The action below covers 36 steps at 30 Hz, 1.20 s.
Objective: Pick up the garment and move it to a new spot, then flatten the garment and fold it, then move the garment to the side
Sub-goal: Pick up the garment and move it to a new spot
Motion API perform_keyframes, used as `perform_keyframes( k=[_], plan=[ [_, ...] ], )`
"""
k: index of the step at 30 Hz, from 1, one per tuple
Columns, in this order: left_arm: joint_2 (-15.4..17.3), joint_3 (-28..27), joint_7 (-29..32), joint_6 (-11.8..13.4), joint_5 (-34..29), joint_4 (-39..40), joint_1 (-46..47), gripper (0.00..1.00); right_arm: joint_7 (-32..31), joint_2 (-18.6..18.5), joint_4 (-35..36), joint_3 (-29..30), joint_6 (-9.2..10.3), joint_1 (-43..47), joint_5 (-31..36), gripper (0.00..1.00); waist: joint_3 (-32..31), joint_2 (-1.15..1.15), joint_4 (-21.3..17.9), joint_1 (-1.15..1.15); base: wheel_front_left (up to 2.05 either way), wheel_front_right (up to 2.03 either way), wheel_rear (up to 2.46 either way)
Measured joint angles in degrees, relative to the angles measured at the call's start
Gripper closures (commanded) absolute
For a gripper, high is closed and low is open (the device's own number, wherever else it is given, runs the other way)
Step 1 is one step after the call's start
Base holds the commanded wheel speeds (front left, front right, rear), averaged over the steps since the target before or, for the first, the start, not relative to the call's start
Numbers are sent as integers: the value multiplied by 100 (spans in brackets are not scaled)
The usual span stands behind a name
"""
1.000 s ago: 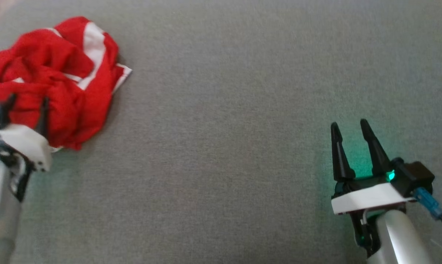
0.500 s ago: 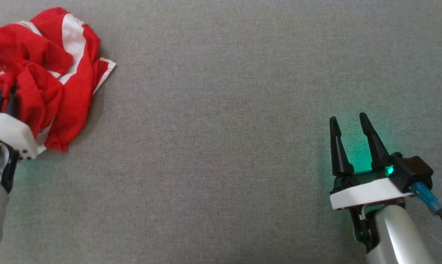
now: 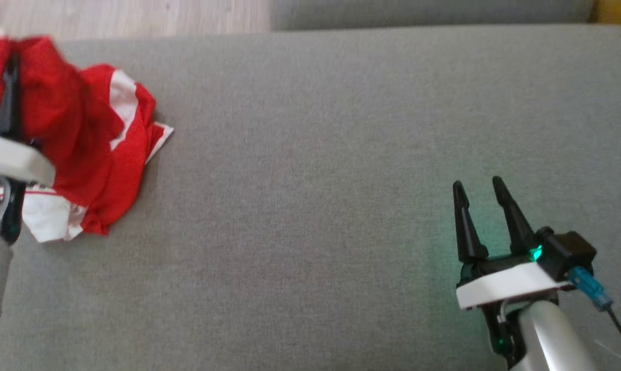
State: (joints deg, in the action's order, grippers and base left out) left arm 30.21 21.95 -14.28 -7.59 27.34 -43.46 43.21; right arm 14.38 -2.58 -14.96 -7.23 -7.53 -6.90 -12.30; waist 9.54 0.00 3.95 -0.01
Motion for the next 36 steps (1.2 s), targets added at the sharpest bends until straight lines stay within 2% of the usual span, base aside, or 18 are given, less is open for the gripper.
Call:
perform_keyframes(
  k=[6, 9, 13, 18, 28, 32, 35, 36],
  plan=[
    [-26, -149, -22, 8, -104, 1524, -52, 100, 0, 0, -62, -77, 0, 190, -97, 0, -365, 0, -145, 0, 0, 0, 0],
    [-140, -124, -45, 55, -196, 2183, -215, 100, 0, 0, -68, -155, 0, 190, -153, 0, -481, 0, -261, 0, 0, 0, 0],
    [-242, -3, -43, 56, -220, 2617, -370, 100, 0, 0, -71, -276, 0, 190, -183, 0, -540, 0, -414, 0, 0, 0, 0],
    [-403, 250, 244, 62, -219, 3097, -374, 100, 0, 0, -65, -365, 0, 189, -278, 0, -553, 0, -733, 0, 0, 0, 0],
    [-906, 847, 472, 103, -322, 3241, -184, 100, 0, -1, 8, -499, 0, 144, -476, 0, -315, 0, -1543, 1, 0, 0, 0],
    [-1147, 1095, 465, 96, -388, 3055, 215, 100, 0, 0, 35, -571, 0, 77, -594, 0, -159, 0, -1906, 1, 0, 0, 0],
    [-1461, 1201, 342, 92, -393, 2700, 654, 100, 0, 0, 99, -568, 0, -26, -720, 0, -4, 0, -2236, 1, 0, 0, 0],
    [-1513, 1246, 300, 83, -437, 2608, 769, 67, 0, 0, 101, -566, 0, -38, -739, 0, 35, 0, -2297, 2, 0, 0, 0]
  ],
)
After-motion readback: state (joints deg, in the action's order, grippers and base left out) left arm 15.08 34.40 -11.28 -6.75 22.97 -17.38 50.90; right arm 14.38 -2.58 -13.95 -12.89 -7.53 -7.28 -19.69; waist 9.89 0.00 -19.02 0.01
